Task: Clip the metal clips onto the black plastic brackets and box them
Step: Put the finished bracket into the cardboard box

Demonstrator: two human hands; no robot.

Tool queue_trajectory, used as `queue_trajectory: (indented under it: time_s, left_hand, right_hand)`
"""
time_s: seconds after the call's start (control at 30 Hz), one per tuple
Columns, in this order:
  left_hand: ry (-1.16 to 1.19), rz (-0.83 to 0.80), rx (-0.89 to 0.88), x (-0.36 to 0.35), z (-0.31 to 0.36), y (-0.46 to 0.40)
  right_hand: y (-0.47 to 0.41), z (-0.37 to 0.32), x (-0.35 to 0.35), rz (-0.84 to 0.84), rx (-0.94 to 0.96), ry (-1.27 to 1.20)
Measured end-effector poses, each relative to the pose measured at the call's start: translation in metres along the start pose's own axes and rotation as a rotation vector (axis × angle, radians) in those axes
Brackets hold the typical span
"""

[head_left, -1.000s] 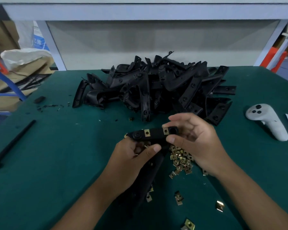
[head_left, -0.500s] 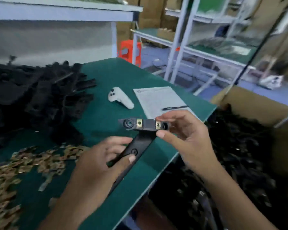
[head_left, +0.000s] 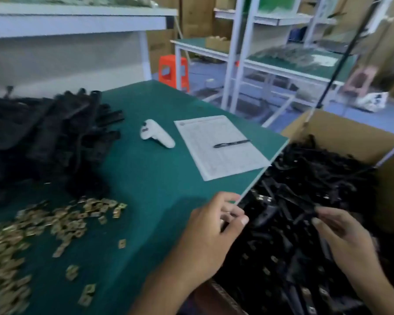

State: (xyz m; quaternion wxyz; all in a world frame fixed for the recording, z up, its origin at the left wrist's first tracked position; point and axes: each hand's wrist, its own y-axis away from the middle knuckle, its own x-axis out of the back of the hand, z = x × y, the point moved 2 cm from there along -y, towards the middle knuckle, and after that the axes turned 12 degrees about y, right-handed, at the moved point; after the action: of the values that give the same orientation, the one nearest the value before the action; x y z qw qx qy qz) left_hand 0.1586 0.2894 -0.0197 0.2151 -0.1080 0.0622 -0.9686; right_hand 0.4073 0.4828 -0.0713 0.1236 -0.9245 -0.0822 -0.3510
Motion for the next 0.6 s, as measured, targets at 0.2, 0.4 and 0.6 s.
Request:
queue_trajectory:
  time_s: [0.2,0.4,0.6]
  left_hand:
    - [-0.207,0.502,0.011,0.147,0.001,0.059]
    - [-0.424,1.013,0.185,0.285,-0.025,0.116]
    - [-0.33,1.204,0.534,0.364,-0.063,0.113]
  right_hand:
    - [0.018,-0.087,-0.124,-0.41,0.335,-0.031]
    - [0.108,-0.288,-0.224,-0.712,1.065,-0.001]
    - [0.101,-0.375,-0.313,-0.512,1.015,0.155]
